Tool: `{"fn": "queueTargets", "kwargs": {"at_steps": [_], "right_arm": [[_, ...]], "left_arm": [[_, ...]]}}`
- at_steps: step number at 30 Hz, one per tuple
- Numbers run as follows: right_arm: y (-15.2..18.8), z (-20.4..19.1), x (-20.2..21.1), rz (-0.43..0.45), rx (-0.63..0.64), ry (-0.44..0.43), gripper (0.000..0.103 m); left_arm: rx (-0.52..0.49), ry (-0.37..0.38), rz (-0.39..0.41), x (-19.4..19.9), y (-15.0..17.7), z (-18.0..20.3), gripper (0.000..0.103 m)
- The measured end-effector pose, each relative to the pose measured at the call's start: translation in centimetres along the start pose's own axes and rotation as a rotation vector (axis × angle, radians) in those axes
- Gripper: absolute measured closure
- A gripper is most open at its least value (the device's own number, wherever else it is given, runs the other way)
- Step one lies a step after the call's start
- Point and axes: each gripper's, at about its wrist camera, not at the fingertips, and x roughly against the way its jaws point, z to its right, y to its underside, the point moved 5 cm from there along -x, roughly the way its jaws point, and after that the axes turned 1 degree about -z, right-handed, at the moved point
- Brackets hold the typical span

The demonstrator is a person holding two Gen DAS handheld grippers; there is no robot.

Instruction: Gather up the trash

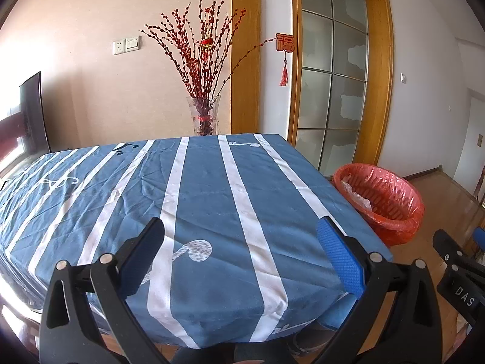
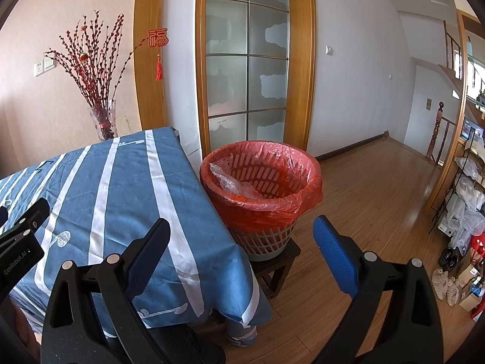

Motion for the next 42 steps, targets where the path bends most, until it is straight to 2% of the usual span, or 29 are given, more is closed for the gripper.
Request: {"fn": "queueTargets", "kwargs": {"at_steps": [42], "right_arm": [[0.22,0.10,-0.18,-0.004,-0.004,-0.002,0.008]], "left_arm": [[0.002,0.003,-0.004,0.09,-0.07,0.17,0.004]]}}
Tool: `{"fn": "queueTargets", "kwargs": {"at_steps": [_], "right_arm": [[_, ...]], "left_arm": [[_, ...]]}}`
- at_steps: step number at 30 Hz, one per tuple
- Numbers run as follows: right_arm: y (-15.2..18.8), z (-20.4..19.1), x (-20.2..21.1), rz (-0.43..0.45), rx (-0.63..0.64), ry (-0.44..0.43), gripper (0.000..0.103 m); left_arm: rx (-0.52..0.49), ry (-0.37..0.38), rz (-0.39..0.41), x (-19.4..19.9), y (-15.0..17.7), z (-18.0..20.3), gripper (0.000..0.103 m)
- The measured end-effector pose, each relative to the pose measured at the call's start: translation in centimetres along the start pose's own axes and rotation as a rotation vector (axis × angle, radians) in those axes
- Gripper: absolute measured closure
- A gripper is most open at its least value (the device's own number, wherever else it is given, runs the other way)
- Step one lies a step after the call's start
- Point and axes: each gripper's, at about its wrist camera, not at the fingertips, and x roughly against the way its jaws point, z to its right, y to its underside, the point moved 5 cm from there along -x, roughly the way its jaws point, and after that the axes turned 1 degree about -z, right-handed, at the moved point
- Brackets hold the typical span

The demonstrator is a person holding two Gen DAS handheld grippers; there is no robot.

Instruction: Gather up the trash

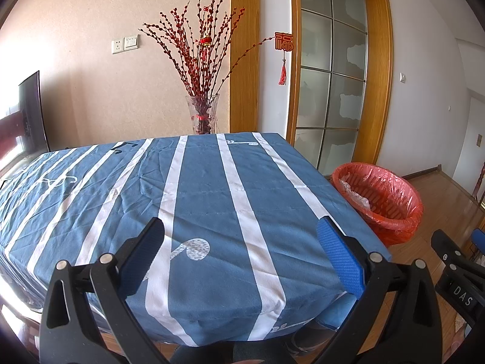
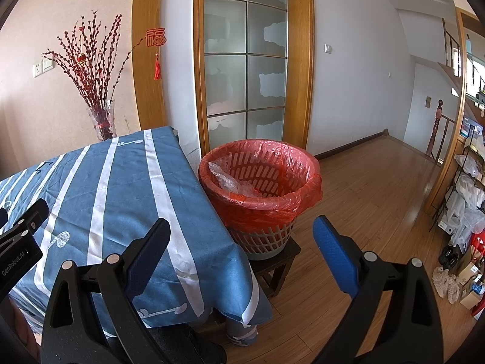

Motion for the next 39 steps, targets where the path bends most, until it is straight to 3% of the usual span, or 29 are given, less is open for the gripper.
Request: {"fn": "queueTargets", "kwargs": {"at_steps": [39], "right_arm": [[0.04,0.10,-0.08,-0.004,-0.002,-0.001,0.008]], "left_arm": [[0.001,0.001,-0.007,-0.28,0.52,-0.14,0.004]]}}
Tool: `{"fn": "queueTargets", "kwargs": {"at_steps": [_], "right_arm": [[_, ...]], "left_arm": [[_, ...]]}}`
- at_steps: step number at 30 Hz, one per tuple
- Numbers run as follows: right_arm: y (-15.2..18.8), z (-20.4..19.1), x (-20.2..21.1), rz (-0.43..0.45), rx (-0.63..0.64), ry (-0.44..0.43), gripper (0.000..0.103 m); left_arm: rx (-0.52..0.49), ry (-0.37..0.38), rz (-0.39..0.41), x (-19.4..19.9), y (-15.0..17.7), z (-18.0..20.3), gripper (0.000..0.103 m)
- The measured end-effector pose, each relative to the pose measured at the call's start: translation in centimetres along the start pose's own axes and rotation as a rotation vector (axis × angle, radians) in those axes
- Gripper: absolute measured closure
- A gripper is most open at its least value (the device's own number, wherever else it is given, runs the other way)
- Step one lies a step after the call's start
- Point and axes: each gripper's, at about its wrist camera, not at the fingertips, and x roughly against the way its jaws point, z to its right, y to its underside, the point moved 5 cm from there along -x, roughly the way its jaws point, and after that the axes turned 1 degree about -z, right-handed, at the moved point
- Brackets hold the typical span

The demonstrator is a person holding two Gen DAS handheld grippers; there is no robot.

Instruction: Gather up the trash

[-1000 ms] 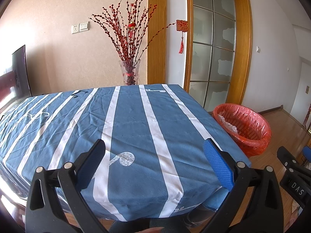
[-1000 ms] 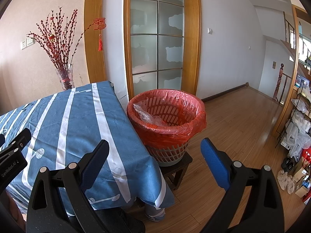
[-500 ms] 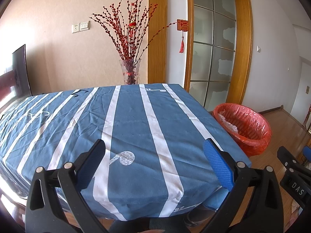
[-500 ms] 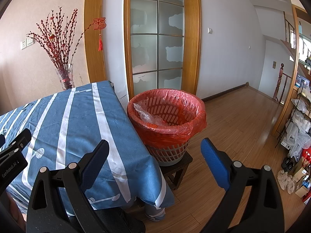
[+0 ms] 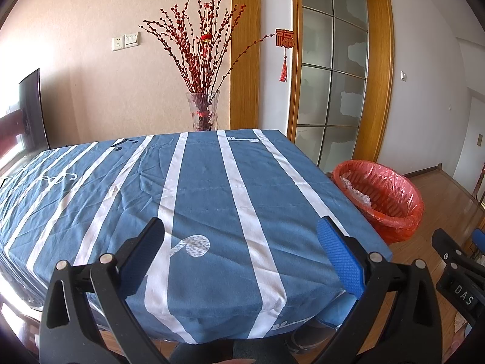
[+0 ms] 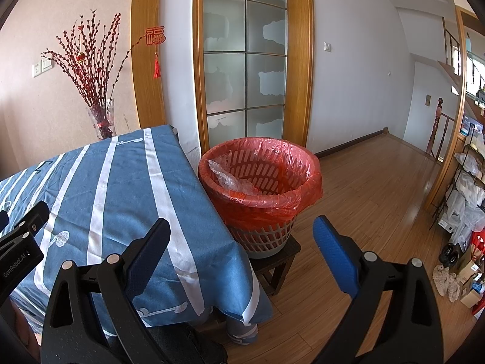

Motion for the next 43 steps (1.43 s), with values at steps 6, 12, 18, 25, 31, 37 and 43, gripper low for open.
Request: {"fn": "queueTargets", "kwargs": {"at_steps": [6,12,18,25,31,37,43], "right_arm": [[0.28,-0.14,-0.07,-0.004,-0.001,0.000,0.008],[0.51,-0.26,-0.14,-0.006,-0.004,0.001,0.008],[0.53,-0.29,-0.12,-0.007,-0.003,0.001,0.008],[0.47,-0.26,-0.14,-0.007,-0.004,0.001,0.008],[0.43,-0.25,-0.15,-0.007,-0.004,0.002,0.008],[0.49,-0.26,-0.12,-0.008,-0.005,0.001,0.008],[0.46,-0.24,-0.16,-0.008,-0.005,0.001,0.008]], "left_arm": [[0.002,0.002,-0.007,-0.06,0.23,-0.06,0.004],[0.000,0.002,-0.010,-0.10,0.30,-0.05,0.004],[0.000,0.003,-0.013,-0.10,0.35,-0.06,0.004],[-0.001,0.004,-0.015,-0.20,0.29,-0.07,0.004],[-0.005,0.005,-0.016,-0.22,0.38,0.05,0.004],[-0.004,0.005,-0.018,-0.29,0.39,0.08,0.004],[-0.005,0.007,-0.021,-0.32,0.49,0.12,0.004]]}}
